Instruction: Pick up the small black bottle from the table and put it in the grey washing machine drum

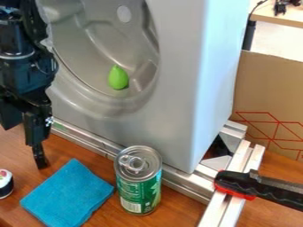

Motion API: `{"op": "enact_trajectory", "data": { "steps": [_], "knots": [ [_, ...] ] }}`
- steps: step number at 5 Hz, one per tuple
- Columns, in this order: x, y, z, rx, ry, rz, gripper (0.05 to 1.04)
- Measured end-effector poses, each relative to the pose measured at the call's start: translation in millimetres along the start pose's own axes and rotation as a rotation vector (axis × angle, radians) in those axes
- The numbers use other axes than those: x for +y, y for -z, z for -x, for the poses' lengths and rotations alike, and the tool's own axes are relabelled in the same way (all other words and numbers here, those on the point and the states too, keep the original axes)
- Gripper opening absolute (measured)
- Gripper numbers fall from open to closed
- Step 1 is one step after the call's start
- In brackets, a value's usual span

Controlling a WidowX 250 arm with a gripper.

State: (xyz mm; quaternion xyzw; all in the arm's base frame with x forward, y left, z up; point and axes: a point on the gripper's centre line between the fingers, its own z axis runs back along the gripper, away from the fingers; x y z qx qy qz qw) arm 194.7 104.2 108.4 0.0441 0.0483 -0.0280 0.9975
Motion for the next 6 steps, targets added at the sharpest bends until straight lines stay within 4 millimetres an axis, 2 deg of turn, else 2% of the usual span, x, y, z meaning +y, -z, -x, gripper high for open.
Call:
{"op": "enact_trajectory", "data": {
  "steps": [1,2,3,4,6],
  "knots": [
    [-1.7,4.5,0.0,0.007,-0.003,0.01,0.99],
    [33.5,14.6,-11.5,-0.168,-0.2,-0.003,0.99],
    [43.8,33.8,-14.9,-0.198,-0.332,-0.043,0.99],
    [43.8,52.5,-24.2,-0.194,-0.381,-0.011,0.99],
    [53.5,63.4,-36.5,-0.205,-0.488,-0.015,0.99]
  ]
}}
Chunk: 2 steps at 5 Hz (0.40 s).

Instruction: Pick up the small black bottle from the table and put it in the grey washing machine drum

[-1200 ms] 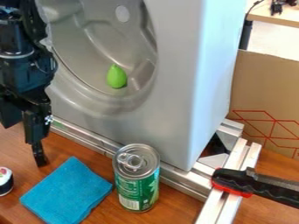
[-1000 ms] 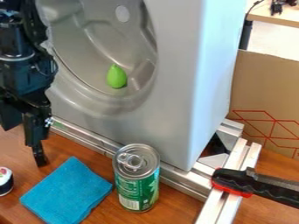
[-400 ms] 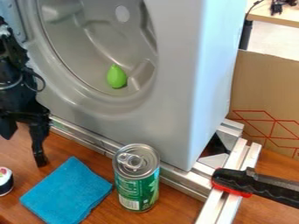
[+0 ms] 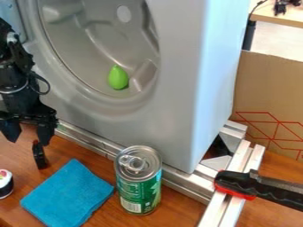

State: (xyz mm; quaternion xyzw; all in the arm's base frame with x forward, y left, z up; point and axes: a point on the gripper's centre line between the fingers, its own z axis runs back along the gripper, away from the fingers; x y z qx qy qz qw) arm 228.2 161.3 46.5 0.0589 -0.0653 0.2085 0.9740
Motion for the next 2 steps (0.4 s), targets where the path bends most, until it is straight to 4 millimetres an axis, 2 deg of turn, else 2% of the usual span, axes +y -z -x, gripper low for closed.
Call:
{"op": "enact_trajectory", "data": {
  "steps": [1,2],
  "knots": [
    [14.8,7.7,-3.0,-0.008,-0.032,-0.031,0.99],
    [19.3,21.4,-4.1,-0.001,-0.057,-0.038,0.99]
  ]
}}
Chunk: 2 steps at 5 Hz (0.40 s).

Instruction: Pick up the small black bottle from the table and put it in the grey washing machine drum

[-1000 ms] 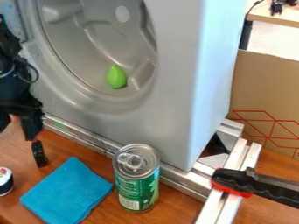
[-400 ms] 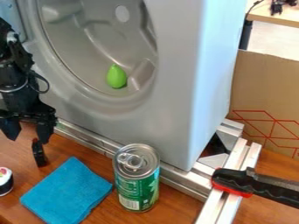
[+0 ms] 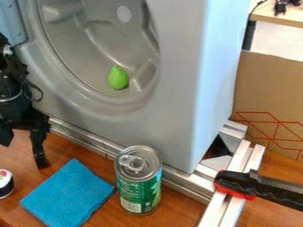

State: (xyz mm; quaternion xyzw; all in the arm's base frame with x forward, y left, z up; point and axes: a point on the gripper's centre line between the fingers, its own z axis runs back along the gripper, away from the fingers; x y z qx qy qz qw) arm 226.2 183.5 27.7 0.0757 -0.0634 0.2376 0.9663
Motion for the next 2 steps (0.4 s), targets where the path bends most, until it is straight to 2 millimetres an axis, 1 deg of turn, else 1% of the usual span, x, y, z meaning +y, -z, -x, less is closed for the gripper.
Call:
{"op": "enact_trajectory", "data": {
  "steps": [1,2],
  "knots": [
    [-5.7,9.6,-3.0,0.001,-0.031,0.033,0.99],
    [-10.8,13.0,-5.7,-0.023,-0.059,0.063,0.99]
  ]
}}
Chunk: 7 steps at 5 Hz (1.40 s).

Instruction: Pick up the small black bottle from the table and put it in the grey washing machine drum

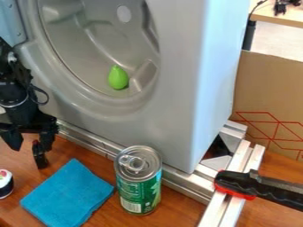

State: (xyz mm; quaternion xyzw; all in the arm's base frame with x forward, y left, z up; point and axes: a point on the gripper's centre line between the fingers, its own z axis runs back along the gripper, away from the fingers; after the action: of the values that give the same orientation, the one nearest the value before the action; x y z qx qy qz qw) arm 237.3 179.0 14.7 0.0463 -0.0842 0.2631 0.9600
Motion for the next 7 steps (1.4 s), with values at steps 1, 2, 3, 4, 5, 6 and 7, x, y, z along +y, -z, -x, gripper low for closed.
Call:
{"op": "enact_trajectory", "data": {
  "steps": [1,2,3,4,5,6,7],
  "knots": [
    [-0.7,2.7,1.4,-0.005,-0.034,0.003,0.956],
    [1.5,5.6,0.5,-0.011,-0.052,-0.011,0.669],
    [-0.4,11.5,2.3,-0.022,-0.078,-0.002,0.384],
    [-2.3,12.6,2.4,-0.037,-0.102,0.009,0.332],
    [-3.1,-17.3,7.1,-0.076,-0.042,0.007,0.332],
    [-23.1,-72.5,-3.8,-0.207,0.108,0.034,0.332],
    [-37.1,-114.7,-21.6,-0.237,0.173,0.087,0.332]
  ]
}}
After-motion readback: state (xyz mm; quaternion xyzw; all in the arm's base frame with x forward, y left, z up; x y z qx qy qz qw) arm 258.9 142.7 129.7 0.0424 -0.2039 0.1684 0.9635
